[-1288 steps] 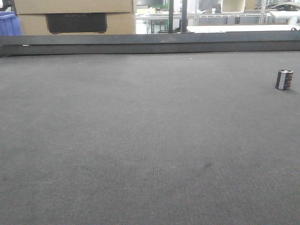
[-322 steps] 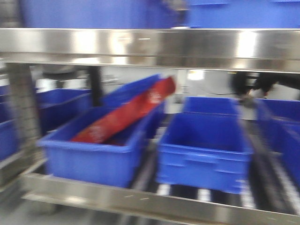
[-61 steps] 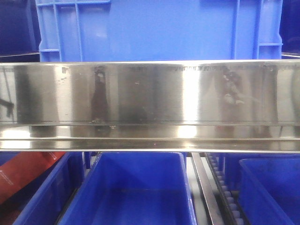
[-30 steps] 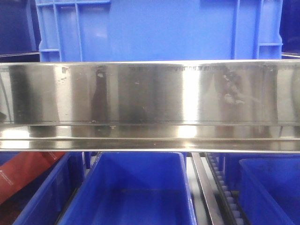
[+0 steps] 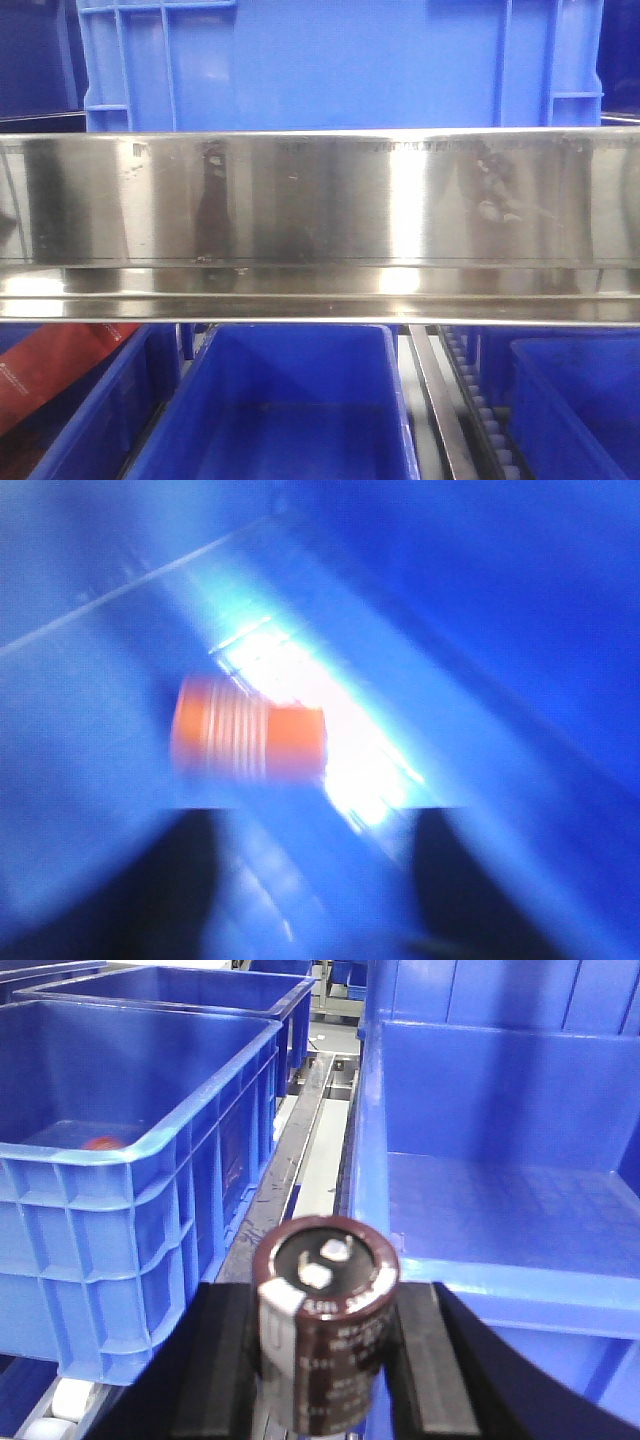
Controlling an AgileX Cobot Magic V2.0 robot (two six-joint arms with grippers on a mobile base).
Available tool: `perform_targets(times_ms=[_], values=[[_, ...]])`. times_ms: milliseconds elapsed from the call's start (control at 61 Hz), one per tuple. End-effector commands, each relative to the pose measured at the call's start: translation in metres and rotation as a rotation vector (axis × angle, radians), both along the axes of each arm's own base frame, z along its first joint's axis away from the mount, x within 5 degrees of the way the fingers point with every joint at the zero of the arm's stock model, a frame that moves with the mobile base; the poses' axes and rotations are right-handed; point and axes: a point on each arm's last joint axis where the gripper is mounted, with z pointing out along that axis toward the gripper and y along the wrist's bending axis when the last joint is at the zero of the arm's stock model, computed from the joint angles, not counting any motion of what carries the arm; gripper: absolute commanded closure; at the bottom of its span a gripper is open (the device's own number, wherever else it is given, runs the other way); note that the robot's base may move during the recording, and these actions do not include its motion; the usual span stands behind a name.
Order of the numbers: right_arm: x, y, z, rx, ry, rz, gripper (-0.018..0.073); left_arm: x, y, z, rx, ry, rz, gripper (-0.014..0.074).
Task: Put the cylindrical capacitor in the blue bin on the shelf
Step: 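Open left gripper to drop orange cylinder into the bin, then lower right gripper into blue bin and release the capacitor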
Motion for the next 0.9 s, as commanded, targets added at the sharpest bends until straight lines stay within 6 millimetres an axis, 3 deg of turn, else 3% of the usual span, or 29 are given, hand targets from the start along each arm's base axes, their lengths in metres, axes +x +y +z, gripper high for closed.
perform_targets(times_ms=[0,82,213,459,607,886], values=[[-0.001,0.000,0.005,0.000,-0.045,-0.003,0.0691,-0.022,0.011,0.027,-0.015,-0.026,-0.016,0.0590],[-0.001,0.000,0.005,0.000,-0.045,-0.003,0.0691,-0.036,0.020,0.039,-0.010,-0.019,-0.020,0.0703],[-0.001,0.000,0.005,-0.001,-0.041,-0.003,0.0691,-0.060,0.036,0.053,-0.005,-0.005,-0.008,0.0708],[0.001,0.000,0.004,-0.002,-0.033,-0.001,0.0691,-0.098,0.071,0.060,-0.034,-0.077,0.092,0.0708],[0.011,0.001,0.003,-0.003,-0.005,0.004,0.0691,-0.129,0.095,0.056,-0.081,-0.137,0.157,0.0708],[0.044,0.011,0.009,0.002,0.008,0.077,0.0691,-0.196,0.150,0.030,-0.171,-0.236,0.290,0.0708]])
